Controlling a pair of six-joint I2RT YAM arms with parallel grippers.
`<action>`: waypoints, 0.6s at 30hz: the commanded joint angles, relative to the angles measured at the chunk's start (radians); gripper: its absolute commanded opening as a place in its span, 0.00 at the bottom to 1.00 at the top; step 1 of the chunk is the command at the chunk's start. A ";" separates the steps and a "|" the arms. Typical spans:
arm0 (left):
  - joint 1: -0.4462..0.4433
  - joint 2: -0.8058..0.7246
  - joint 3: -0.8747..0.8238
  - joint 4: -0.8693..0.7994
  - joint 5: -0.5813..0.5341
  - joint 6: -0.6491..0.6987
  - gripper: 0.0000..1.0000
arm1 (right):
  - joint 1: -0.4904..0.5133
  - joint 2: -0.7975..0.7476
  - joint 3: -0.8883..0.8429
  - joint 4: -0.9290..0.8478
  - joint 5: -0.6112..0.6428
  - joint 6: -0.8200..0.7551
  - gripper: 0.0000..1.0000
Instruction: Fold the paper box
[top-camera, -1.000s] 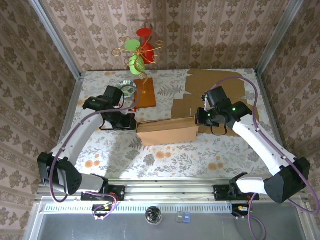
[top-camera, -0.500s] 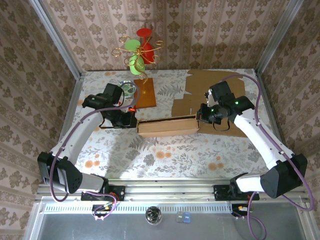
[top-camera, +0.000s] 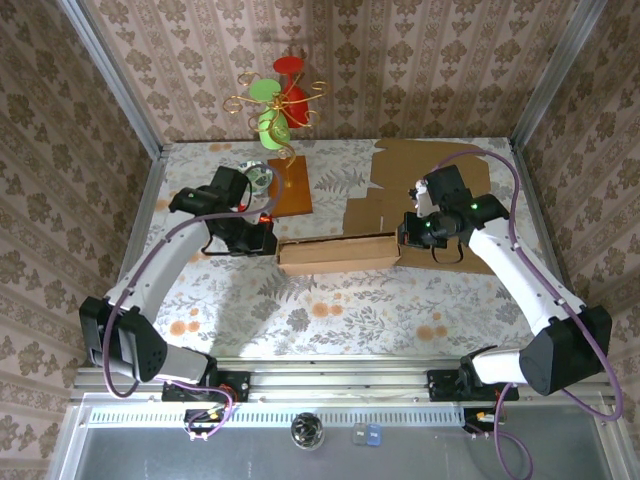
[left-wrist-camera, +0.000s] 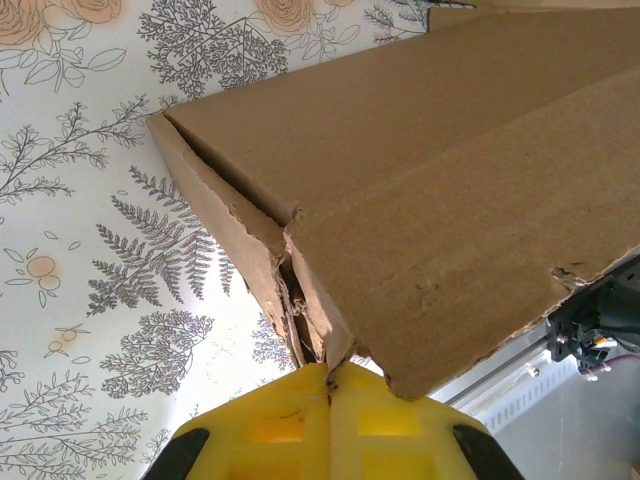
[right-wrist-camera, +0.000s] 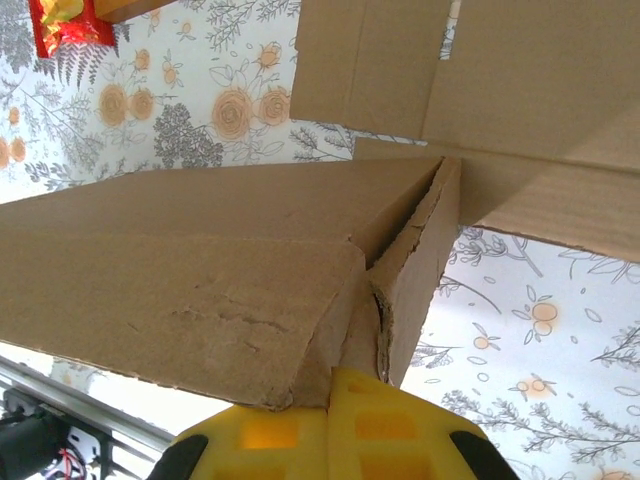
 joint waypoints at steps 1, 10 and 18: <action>0.003 0.025 0.017 -0.025 -0.035 0.004 0.02 | -0.015 0.013 -0.035 -0.007 0.075 -0.064 0.00; 0.002 0.047 0.027 -0.008 -0.038 -0.001 0.02 | -0.014 0.045 -0.014 0.004 0.081 -0.054 0.00; 0.002 0.054 0.025 0.006 -0.034 -0.006 0.02 | -0.014 0.077 0.020 0.019 -0.012 0.123 0.00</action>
